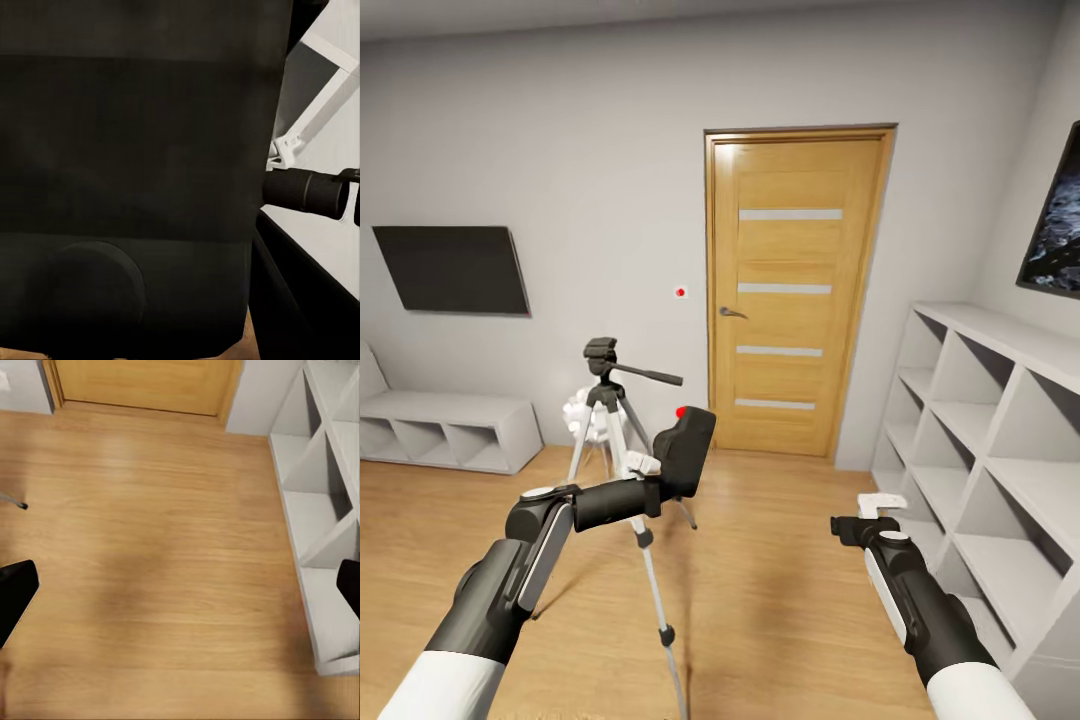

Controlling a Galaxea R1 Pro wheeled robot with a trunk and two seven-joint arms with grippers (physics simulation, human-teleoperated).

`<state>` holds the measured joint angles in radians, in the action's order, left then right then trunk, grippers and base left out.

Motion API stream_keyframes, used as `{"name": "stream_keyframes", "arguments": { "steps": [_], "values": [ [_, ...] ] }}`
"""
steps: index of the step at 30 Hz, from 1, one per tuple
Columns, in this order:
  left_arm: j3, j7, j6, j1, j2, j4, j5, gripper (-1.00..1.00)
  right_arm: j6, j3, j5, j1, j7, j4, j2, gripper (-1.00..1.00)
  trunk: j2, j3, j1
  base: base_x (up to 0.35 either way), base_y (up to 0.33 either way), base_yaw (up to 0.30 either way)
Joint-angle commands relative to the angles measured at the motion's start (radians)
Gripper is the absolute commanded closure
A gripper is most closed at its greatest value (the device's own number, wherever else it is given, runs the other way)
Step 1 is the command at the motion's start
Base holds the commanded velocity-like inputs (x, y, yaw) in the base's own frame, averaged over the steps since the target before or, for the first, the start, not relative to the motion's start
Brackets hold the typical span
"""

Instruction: Attach the digital camera to the camera tripod in the bedroom.

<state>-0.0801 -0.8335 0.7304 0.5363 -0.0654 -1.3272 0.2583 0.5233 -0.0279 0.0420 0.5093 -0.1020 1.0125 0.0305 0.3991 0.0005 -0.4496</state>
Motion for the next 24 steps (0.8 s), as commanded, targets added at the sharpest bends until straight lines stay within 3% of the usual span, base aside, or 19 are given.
{"name": "stream_keyframes", "arguments": {
  "steps": [1, 24],
  "values": [
    [-0.001, -0.001, 0.005, 0.001, -0.001, 0.0, 0.006, 1.0, 0.006, 0.0, 0.004, 0.0, -0.001, 0.001, 0.0, -1.0, 0.001, 0.0, 0.0, 0.0, 0.0, 0.273],
    [-0.003, -0.002, 0.003, 0.001, -0.001, 0.0, 0.007, 1.0, 0.006, 0.001, 0.006, -0.001, -0.001, 0.001, -0.001, -1.0, 0.001, 0.0, 0.0, 0.0, 0.0, 0.271]
  ]
}}
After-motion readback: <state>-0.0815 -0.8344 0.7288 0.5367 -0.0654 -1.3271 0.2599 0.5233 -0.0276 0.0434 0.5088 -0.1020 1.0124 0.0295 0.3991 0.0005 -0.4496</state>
